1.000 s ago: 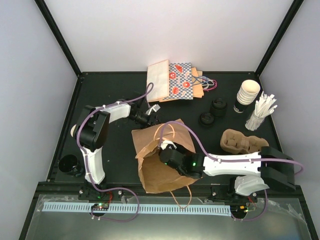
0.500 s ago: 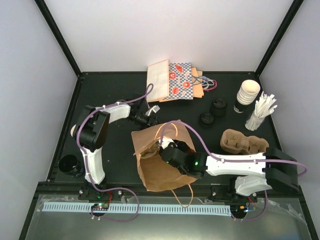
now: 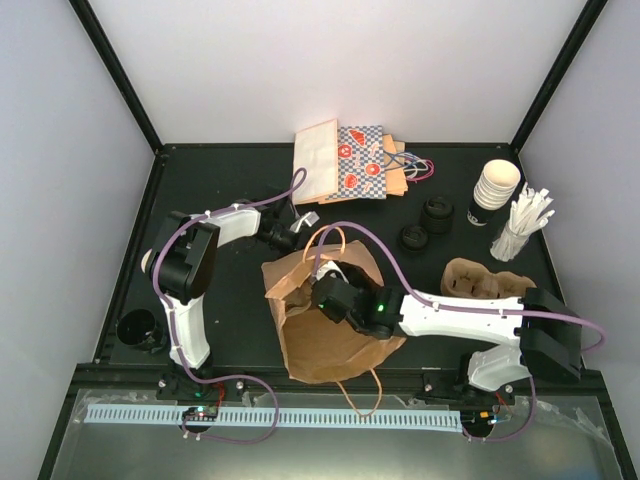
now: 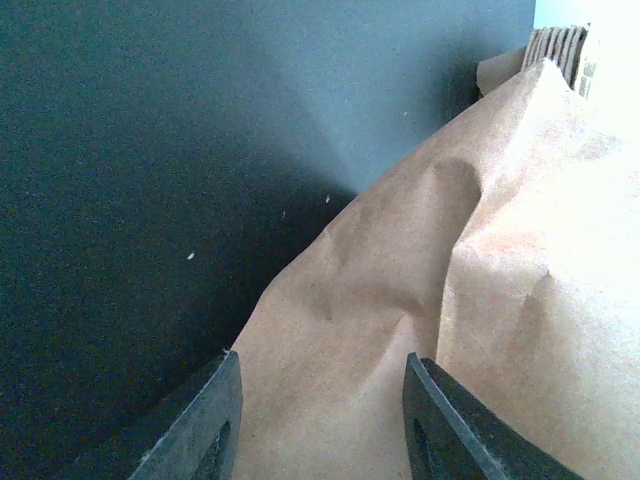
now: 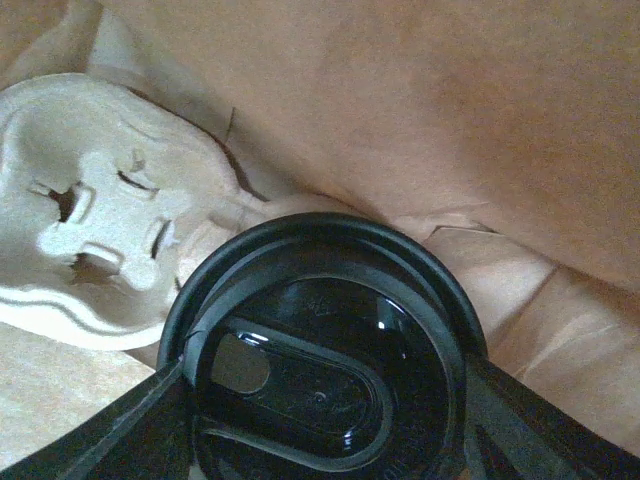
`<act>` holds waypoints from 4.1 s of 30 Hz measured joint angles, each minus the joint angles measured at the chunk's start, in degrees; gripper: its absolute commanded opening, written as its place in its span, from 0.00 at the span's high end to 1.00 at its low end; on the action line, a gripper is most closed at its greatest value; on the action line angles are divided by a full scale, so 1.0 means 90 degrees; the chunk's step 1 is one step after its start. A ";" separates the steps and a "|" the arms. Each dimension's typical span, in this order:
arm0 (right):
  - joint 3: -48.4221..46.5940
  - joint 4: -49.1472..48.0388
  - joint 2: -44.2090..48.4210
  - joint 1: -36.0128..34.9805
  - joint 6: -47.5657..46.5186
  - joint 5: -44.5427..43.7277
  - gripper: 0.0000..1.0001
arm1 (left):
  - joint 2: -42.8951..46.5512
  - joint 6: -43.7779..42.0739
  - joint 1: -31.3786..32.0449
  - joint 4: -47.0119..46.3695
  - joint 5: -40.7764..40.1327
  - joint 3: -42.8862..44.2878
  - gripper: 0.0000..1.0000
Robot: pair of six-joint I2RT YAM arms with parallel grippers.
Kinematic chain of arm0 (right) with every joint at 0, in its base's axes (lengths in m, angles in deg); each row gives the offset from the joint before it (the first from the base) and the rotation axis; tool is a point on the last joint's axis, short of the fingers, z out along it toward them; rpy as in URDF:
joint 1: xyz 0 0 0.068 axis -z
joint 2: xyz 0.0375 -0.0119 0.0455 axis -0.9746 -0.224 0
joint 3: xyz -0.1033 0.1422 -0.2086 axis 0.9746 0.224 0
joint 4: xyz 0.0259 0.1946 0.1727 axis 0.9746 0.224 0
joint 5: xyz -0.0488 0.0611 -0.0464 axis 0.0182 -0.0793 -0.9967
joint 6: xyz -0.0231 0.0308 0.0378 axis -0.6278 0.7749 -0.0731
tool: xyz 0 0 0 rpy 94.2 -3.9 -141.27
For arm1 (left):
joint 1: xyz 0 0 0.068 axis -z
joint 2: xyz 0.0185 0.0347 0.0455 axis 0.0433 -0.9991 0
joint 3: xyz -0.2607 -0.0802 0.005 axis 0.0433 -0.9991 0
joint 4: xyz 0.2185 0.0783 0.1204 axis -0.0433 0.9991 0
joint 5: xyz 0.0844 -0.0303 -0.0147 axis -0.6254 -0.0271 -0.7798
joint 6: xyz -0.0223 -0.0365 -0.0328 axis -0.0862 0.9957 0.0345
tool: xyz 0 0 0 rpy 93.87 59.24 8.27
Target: Pack the takeout coffee
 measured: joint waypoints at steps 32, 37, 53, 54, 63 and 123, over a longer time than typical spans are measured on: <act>-0.0879 0.0996 -0.0544 0.0597 0.0170 0.1200 0.48 | 0.0000 -0.0002 -0.0012 -0.0005 -0.0233 -0.0068 0.54; -0.0903 0.0986 -0.0607 0.0600 0.0228 0.1202 0.48 | 0.0000 -0.0002 -0.0012 -0.0007 -0.0262 -0.0068 0.54; -0.1547 0.1758 -0.0877 0.0602 0.0447 0.1202 0.39 | 0.0022 0.0182 -0.0027 0.0005 -0.0435 -0.0078 0.27; -0.1681 0.1904 -0.0945 0.0602 0.0469 0.1224 0.39 | 0.0027 0.0187 -0.0044 0.0058 -0.0457 -0.0068 0.19; -0.2657 0.2963 -0.1494 0.0823 0.0505 0.1753 0.37 | 0.0476 0.0148 -0.0639 0.0984 -0.0537 0.0476 0.01; -0.6054 0.4779 0.0546 0.0967 -0.0177 0.1258 0.00 | 0.7242 0.0423 -0.1586 0.2378 -0.4017 0.0729 0.01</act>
